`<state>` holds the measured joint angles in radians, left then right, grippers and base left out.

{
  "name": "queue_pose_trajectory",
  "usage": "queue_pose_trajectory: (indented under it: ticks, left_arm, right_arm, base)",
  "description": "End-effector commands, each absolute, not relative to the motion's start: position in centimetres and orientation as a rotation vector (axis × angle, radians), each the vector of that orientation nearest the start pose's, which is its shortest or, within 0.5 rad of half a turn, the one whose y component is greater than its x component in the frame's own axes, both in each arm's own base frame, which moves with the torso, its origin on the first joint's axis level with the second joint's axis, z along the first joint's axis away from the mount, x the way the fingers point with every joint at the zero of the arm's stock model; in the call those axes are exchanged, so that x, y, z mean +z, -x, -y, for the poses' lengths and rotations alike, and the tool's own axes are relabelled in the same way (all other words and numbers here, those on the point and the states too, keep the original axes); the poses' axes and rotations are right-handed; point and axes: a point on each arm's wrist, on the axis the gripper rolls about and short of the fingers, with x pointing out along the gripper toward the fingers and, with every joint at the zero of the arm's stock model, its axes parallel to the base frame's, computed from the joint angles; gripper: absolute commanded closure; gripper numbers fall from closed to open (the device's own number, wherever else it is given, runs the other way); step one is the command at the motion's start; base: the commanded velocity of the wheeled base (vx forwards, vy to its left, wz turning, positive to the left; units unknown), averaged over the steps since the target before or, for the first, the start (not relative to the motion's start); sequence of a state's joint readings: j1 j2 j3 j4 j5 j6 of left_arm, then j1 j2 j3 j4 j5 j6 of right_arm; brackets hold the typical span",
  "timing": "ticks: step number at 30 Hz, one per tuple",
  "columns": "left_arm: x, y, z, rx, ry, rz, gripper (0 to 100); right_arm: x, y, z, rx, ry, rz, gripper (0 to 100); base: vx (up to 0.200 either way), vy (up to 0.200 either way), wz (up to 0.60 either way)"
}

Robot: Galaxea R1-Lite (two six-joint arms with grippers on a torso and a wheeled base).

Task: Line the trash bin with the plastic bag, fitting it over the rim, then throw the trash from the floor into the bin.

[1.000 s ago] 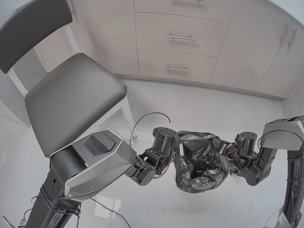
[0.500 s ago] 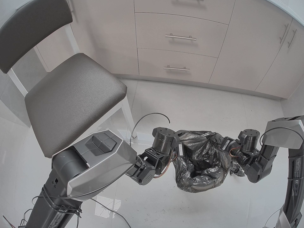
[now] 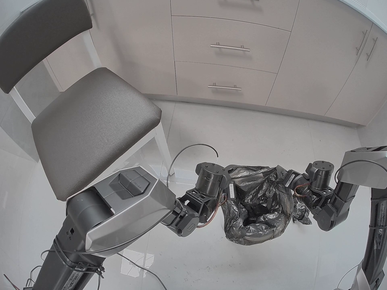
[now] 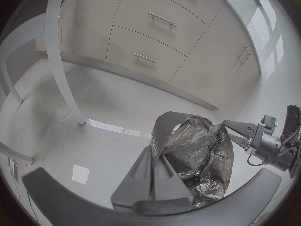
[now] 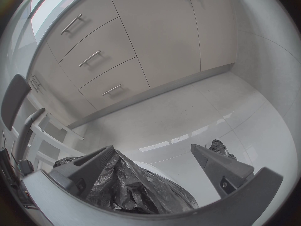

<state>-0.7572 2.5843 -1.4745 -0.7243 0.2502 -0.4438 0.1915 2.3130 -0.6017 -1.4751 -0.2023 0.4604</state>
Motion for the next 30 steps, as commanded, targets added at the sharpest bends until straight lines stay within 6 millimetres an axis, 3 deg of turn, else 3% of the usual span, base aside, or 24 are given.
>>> queue_pose_trajectory:
  ticks: [1, 14, 30]
  left_arm:
    - [-0.1, -36.2, 33.6, -0.401, 0.241, -0.435, 100]
    - [0.0, -35.7, 34.2, -0.398, 0.201, -0.418, 100]
    - [-0.3, -36.2, 34.0, -0.388, 0.201, -0.421, 100]
  right_arm:
    - [2.0, -34.5, -6.4, -0.056, -0.414, -0.212, 0]
    - [2.2, -34.2, -6.6, -0.012, -0.467, -0.23, 0]
    - [1.4, -35.3, -5.9, -0.036, -0.471, -0.219, 0]
  base:
    - [0.0, 0.0, 0.0]
    - [0.0, 0.0, 0.0]
    - [0.0, 0.0, 0.0]
